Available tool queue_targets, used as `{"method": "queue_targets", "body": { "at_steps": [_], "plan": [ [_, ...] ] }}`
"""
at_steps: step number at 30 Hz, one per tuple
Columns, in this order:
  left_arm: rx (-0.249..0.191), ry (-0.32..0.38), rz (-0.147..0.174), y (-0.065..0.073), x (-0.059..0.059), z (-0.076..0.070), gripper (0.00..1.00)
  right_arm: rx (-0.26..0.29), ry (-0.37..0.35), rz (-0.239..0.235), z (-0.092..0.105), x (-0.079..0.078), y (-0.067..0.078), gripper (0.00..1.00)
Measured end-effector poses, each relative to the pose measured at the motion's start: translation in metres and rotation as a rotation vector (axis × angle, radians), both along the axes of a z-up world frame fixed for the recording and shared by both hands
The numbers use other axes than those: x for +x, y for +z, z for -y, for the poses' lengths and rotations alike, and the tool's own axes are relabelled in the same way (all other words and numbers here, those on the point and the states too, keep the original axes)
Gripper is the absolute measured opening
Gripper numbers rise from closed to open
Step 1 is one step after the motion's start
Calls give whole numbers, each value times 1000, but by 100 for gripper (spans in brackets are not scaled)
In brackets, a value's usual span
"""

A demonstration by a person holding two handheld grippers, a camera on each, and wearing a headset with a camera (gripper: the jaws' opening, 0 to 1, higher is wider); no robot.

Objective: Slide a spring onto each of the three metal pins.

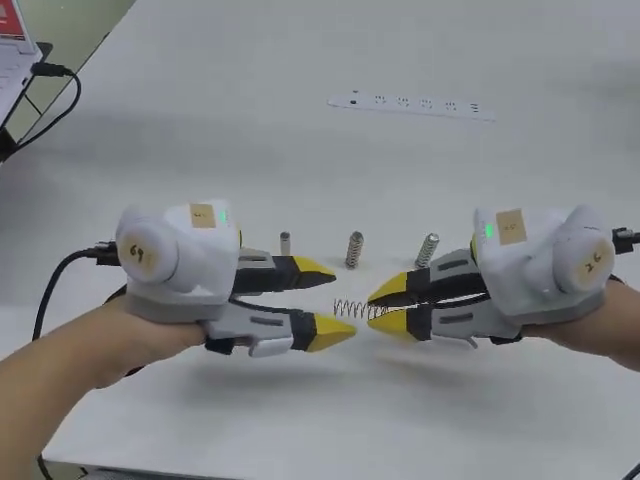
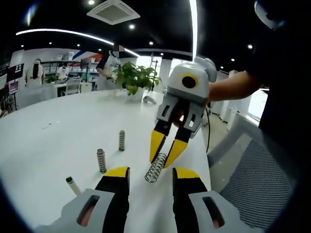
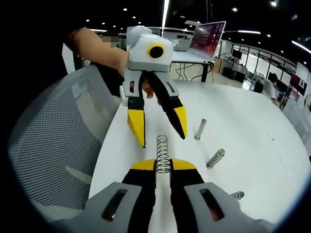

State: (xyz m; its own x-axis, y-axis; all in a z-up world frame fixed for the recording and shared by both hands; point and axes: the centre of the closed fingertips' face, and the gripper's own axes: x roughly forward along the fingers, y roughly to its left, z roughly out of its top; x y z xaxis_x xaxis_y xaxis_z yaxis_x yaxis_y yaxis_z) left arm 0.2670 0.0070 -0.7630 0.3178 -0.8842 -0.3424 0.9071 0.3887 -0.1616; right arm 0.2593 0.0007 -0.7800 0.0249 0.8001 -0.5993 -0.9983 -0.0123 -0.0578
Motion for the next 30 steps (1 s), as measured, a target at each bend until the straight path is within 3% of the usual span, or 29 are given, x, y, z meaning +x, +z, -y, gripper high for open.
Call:
{"method": "queue_targets", "body": {
  "at_steps": [3,21,30],
  "plan": [
    [7,-19,-2,-2,-2,4,20,9,-1,1,0,1,3,8],
    [-19,-62,-11,0,-6,10,6,52,22,-28,-2,-5,13,7],
    [-15,-76,0,1,-7,8,5,52,29,-32,-4,-8,14,7]
  ]
}}
